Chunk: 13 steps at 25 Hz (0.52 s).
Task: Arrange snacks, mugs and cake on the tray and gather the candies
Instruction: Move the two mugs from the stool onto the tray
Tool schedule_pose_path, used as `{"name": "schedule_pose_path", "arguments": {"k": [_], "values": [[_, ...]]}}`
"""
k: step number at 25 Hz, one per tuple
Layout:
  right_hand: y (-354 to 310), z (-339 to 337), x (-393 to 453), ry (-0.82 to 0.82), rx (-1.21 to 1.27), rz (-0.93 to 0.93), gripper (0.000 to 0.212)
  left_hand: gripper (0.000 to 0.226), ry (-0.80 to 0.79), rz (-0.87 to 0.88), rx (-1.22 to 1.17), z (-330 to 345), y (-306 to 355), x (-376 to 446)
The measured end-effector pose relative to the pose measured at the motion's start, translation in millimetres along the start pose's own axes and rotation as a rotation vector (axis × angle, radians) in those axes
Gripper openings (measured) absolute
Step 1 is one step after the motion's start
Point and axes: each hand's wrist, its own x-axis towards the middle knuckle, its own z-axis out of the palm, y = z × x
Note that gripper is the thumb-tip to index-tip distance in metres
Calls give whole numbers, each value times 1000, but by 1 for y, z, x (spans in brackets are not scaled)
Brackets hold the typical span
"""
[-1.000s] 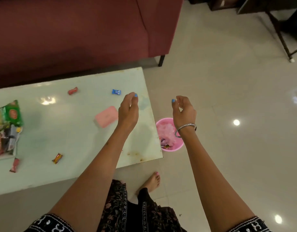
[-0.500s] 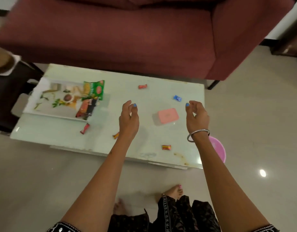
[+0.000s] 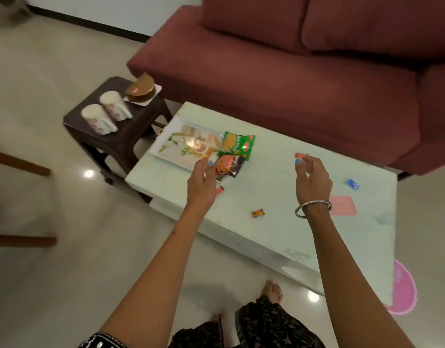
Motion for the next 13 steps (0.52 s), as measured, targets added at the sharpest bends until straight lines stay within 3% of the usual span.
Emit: {"name": "schedule_pose_path", "arguments": {"k": [13], "values": [[-105, 181, 22, -263, 12, -165, 28, 47, 241, -123, -101, -132, -28, 101]]}}
